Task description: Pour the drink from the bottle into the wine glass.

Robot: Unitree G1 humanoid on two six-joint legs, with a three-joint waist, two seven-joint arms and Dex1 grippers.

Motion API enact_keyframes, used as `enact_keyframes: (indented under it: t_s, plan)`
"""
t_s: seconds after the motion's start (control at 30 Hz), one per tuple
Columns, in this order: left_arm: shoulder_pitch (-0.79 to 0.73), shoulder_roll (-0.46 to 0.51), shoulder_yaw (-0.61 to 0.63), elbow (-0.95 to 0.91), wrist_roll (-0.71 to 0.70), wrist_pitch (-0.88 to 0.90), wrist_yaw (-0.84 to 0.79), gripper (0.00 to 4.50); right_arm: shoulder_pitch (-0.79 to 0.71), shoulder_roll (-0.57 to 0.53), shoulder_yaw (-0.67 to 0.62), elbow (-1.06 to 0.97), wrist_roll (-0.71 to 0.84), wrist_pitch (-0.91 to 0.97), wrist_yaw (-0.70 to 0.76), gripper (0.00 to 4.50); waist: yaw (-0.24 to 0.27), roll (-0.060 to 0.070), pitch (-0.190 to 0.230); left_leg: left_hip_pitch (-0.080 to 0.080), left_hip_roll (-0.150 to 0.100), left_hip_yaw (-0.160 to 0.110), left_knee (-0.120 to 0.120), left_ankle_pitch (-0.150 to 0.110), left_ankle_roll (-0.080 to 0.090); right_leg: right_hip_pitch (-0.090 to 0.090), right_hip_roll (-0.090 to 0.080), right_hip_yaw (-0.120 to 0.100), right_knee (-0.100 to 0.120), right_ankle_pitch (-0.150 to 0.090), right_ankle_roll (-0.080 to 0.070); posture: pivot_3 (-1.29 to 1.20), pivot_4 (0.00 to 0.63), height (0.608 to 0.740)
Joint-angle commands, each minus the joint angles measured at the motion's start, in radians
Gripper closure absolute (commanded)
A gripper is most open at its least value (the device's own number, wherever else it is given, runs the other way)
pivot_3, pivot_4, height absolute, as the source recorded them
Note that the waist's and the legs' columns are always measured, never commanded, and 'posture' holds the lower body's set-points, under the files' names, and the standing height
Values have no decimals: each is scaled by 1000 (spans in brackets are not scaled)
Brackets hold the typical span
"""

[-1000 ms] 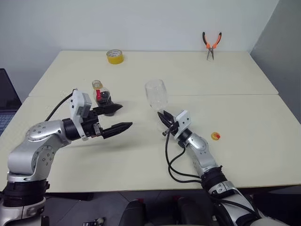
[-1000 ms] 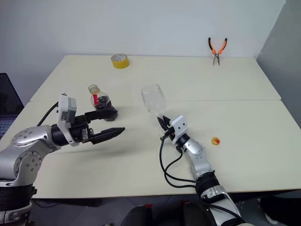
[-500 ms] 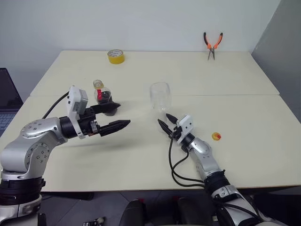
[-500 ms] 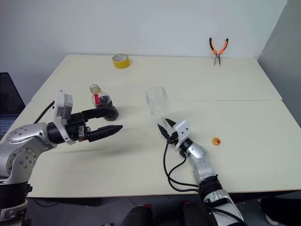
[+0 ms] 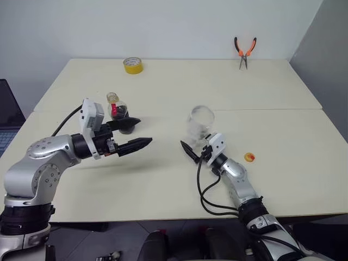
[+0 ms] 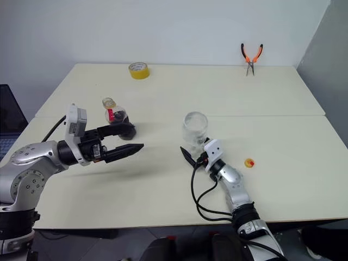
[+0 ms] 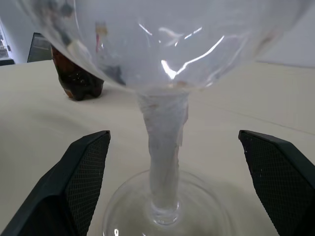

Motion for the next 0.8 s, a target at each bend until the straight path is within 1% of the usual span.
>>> enact_keyframes:
  t_s: [0.03,0.27,0.4,0.8]
  plan:
    - [-9,0,8,-4,8,-27,-6,0,-19,-8,3,-39,-22,10,-12,35,0,0,0,0,0,0,0,0,0,0,0,0,0,0,0,0,150,740]
    - [-4,-7,3,9,28,-47,-15,0,-27,-20,11,-26,-66,89,-63,35,0,0,0,0,0,0,0,0,0,0,0,0,0,0,0,0,150,740]
    - [1,-6,3,24,42,-60,-24,0,-22,-34,15,-31,-85,121,-67,35,0,0,0,0,0,0,0,0,0,0,0,0,0,0,0,0,150,740]
    - [22,2,5,71,79,-98,-52,0,-30,-69,35,-7,-159,176,-123,35,0,-1,-1,1,0,0,1,0,0,1,0,0,0,0,0,0,150,740]
